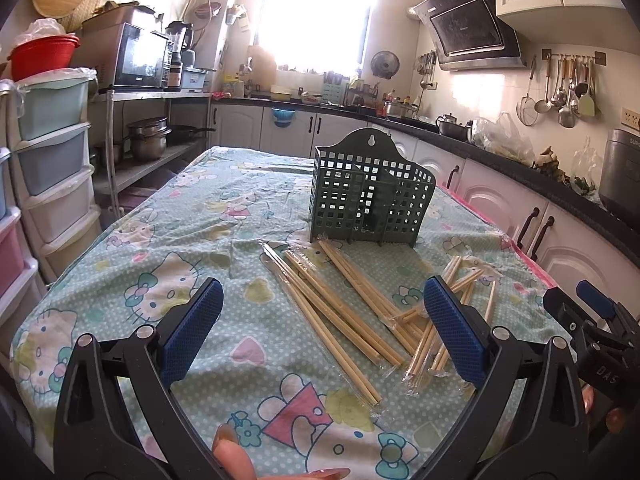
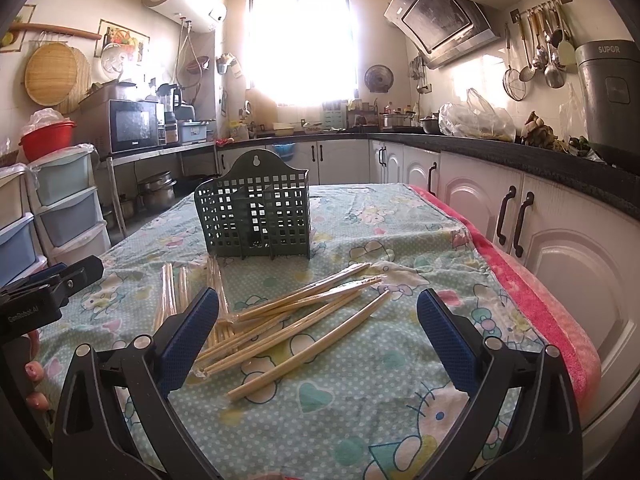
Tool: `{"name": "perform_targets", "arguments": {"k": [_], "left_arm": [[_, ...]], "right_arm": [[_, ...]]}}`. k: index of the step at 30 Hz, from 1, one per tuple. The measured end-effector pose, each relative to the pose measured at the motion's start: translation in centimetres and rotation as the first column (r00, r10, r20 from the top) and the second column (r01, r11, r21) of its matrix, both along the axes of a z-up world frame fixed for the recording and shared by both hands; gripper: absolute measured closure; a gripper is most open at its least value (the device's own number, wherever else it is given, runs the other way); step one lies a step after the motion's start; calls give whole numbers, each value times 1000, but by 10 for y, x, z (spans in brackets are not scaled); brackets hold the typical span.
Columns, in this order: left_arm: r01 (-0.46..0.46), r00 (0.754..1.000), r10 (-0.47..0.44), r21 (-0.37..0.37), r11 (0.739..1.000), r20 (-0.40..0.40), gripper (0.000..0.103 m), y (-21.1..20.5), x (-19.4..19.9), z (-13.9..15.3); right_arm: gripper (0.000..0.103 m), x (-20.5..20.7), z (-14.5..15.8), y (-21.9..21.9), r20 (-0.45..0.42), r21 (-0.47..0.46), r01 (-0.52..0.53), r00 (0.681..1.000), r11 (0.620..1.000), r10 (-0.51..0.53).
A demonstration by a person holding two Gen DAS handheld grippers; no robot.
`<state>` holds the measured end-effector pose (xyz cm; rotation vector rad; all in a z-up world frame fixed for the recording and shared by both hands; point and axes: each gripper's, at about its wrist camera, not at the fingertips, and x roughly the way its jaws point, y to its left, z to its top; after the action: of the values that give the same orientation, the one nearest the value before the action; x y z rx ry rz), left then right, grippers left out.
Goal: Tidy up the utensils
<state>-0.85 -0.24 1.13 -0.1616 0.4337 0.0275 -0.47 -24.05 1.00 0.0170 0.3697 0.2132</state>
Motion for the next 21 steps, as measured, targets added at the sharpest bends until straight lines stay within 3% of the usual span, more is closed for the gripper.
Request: {"name": "perform_targets", "arguments": {"k": [21], "left_arm": [[0,1000,0,2,1000,6,10,-1,-2,3]], "right_arm": [[6,2,-3,-1,-3,8,3,1000,1000,-3]]}}
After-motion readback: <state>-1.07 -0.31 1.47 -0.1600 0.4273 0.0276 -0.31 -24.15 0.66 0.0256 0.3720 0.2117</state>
